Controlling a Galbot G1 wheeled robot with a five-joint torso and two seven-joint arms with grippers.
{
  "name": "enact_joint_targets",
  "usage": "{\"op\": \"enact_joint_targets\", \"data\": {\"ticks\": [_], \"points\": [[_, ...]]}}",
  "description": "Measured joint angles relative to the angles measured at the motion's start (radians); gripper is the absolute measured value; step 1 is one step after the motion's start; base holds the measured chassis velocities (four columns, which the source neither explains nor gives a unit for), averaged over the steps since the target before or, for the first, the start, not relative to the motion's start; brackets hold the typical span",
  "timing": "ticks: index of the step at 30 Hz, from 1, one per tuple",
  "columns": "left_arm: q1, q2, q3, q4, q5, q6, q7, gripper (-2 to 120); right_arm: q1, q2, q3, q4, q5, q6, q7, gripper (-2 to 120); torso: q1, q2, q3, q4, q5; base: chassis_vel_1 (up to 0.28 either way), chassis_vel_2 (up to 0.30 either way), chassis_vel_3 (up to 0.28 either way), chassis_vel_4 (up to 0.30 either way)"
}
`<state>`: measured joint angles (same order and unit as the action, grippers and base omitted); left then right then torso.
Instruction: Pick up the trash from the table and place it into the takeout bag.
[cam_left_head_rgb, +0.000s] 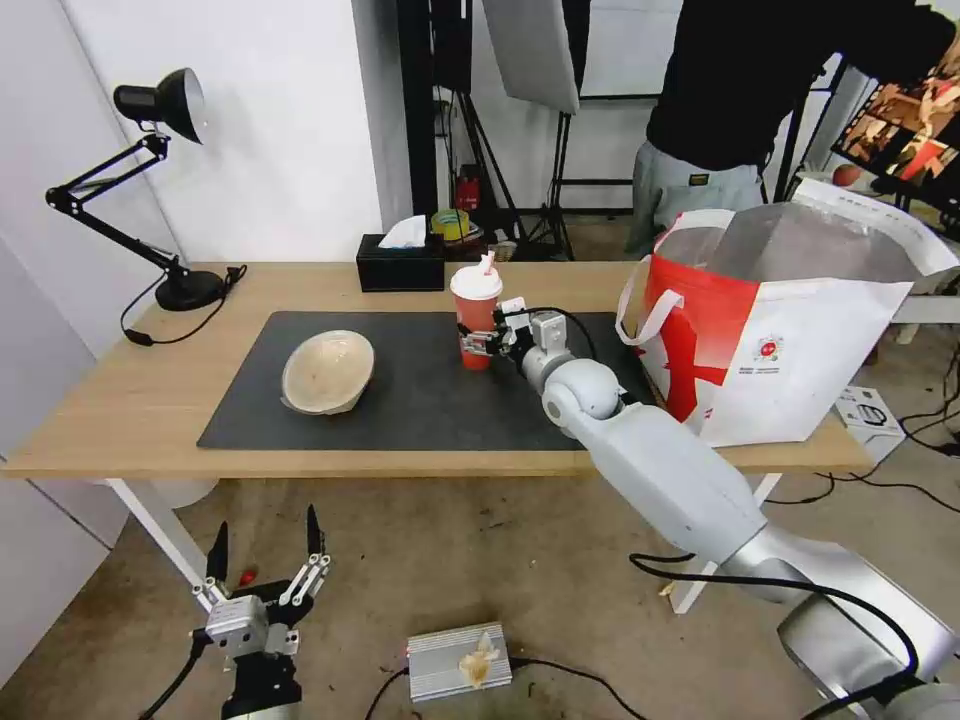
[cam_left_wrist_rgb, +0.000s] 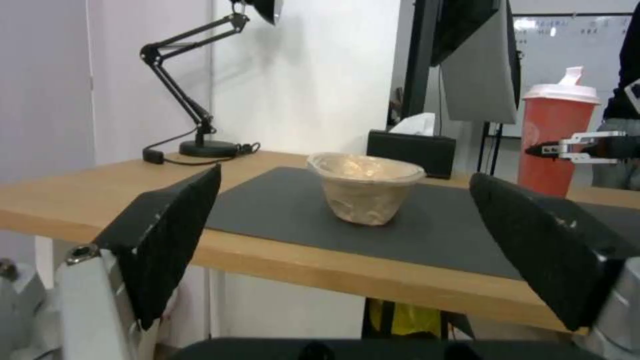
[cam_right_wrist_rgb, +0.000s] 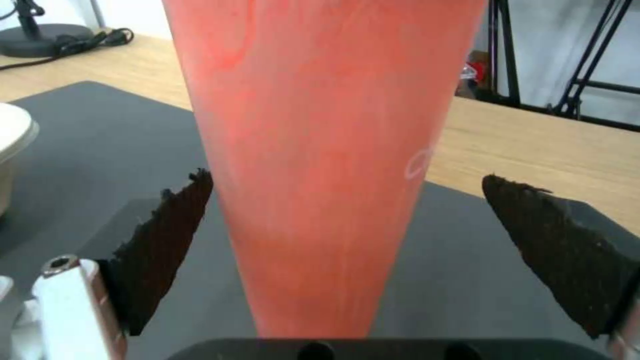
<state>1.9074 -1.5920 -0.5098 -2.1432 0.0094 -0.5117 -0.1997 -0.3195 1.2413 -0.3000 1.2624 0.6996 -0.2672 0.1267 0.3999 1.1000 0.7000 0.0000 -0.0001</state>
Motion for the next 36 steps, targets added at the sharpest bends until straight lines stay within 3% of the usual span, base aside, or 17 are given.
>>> {"op": "enact_joint_targets", "data": {"ticks": [24,36], "points": [[0.006,0.004,-0.005,-0.008,-0.004,-0.001,-0.001,100,0.059,0.047,-0.005,-0.146,0.006,0.054,-0.094,100,0.000,0.000,0.000,0.0000,0.0000,0.000,0.000,0.000,0.000],[-0.001,0.010,-0.007,-0.002,-0.010,-0.001,-0.001,100,0.050,0.036,0.007,-0.130,0.006,0.080,-0.111,63,0.000,0.000,0.000,0.0000,0.0001,0.000,0.000,0.000,0.000]]}}
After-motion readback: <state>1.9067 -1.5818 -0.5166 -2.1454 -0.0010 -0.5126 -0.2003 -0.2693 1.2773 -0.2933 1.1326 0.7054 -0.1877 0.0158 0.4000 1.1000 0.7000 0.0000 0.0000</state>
